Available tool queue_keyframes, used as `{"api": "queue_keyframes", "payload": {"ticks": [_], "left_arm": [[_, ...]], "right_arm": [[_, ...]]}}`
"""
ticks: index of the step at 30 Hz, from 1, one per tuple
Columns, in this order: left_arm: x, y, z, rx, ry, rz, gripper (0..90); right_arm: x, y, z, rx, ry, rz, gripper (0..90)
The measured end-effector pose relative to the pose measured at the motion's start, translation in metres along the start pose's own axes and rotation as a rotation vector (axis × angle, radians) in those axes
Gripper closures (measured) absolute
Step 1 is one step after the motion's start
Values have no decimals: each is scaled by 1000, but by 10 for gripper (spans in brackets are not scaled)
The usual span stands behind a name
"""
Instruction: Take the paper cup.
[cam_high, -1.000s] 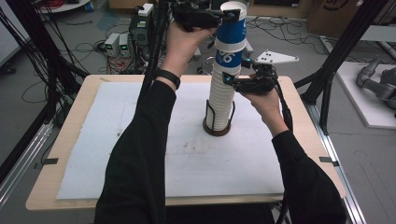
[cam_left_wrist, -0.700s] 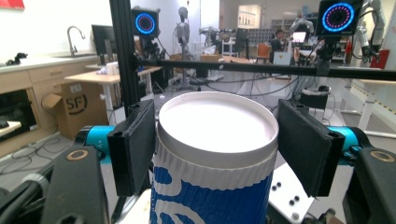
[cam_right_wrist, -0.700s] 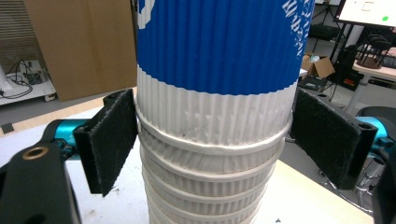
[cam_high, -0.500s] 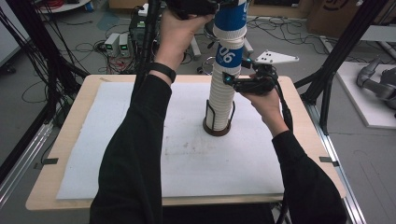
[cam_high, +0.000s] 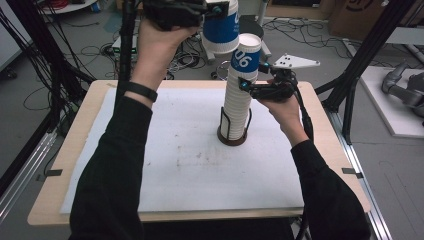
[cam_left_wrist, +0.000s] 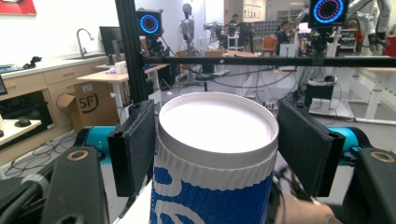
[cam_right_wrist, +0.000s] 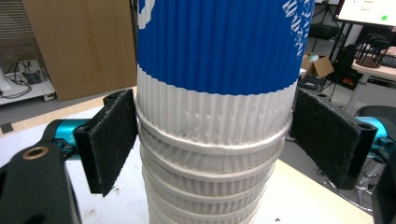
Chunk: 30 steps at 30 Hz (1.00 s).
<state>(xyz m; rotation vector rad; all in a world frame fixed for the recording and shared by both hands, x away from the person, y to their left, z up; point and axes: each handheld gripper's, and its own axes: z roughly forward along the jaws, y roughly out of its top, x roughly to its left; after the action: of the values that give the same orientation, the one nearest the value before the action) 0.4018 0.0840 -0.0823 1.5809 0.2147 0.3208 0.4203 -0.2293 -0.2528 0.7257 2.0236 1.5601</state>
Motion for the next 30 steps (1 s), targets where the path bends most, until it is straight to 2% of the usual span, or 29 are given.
{"api": "queue_keyframes", "payload": {"ticks": [4, 5, 8, 10, 12, 16, 19, 20, 21, 26, 30], "left_arm": [[-10, -17, -17, 0, 6, -9, 305], [-10, -17, -17, 0, 6, -9, 305], [-18, -31, -24, 0, -6, -27, 305], [-28, -47, -29, 12, -12, -35, 305], [-30, -51, -30, 16, -15, -35, 304], [-41, -78, -30, 15, -35, -68, 305], [-49, -101, -28, 43, -50, -80, 305], [-54, -116, -28, 60, -50, -86, 305], [-54, -116, -28, 60, -50, -86, 305], [-61, -152, -31, 79, -55, -129, 305], [-65, -186, -38, 113, -50, -162, 305]], "right_arm": [[0, 0, 0, -4, -3, -1, 161], [0, 0, 0, -5, -5, -4, 161], [0, 0, 0, -3, 0, -4, 161], [0, 0, 0, -4, 0, -2, 161], [-1, 0, 0, -3, 1, -5, 161], [-1, 0, 0, -4, 0, -7, 161], [-1, 0, -1, -1, 2, -8, 163], [0, 0, -2, 2, 0, -2, 165], [0, 0, -2, 2, 0, -2, 165], [-1, 0, -2, 1, 2, -10, 169], [-1, 0, -3, 1, 4, -9, 169]]}}
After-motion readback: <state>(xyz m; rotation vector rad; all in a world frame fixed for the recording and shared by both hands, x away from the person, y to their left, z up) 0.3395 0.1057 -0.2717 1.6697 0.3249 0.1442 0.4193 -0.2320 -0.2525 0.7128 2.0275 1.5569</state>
